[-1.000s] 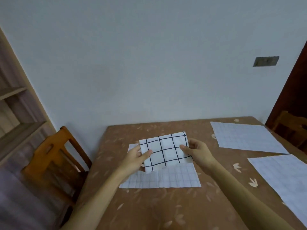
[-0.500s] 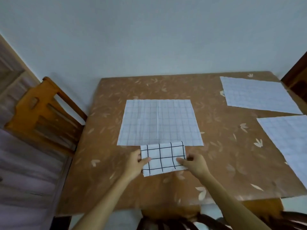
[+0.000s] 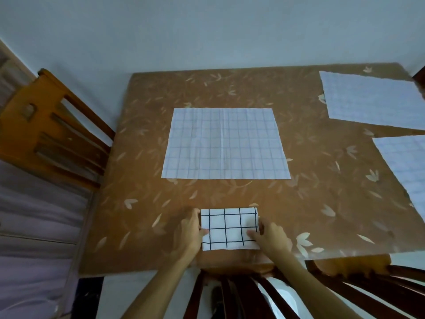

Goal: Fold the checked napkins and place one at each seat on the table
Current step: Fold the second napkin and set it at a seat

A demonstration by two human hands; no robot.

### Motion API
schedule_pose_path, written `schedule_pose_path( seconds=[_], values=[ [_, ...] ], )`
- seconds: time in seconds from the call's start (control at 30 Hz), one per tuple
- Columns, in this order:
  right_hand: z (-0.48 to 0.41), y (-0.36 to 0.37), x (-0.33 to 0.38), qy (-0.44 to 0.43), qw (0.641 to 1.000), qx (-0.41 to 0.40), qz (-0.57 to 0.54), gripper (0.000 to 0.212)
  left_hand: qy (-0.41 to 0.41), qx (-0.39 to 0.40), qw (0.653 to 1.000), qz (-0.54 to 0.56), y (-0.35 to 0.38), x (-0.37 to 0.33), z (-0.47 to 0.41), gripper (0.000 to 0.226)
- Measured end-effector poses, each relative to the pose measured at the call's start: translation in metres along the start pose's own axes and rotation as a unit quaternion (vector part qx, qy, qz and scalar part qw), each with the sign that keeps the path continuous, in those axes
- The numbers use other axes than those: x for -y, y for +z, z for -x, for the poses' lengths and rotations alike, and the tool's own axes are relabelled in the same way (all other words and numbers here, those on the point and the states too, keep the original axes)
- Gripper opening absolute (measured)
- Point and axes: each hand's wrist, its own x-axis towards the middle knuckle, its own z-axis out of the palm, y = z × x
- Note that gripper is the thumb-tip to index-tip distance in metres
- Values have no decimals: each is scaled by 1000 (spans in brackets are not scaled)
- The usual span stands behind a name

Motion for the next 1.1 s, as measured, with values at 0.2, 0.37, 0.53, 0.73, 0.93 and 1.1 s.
schedule_pose_path(
  seconds=[0.2, 0.37, 0.53, 0.73, 0.93, 1.1],
  values=[
    [-1, -3, 2, -1, 1000, -16, -18, 45, -5, 7, 1000, 1, 1, 2, -3, 55],
    [-11, -19, 1, -18, 999, -28, -38, 41, 15, -28, 999, -26, -6, -11, -16, 44],
    [-42, -50, -1, -9, 996, -60, -64, 37, 56, -58, 995, -60, -8, -39, -46, 32],
    [-92, -85, -6, 13, 991, -95, -94, 41, 137, -38, 986, -88, 4, -80, -83, 33],
    [-145, -103, -5, 79, 984, -113, -111, 42, 166, 25, 978, -122, 26, -119, -112, 40],
    [-167, -102, 1, 101, 971, -110, -188, 37, 153, 26, 981, -120, 35, -127, -120, 41]
  ],
)
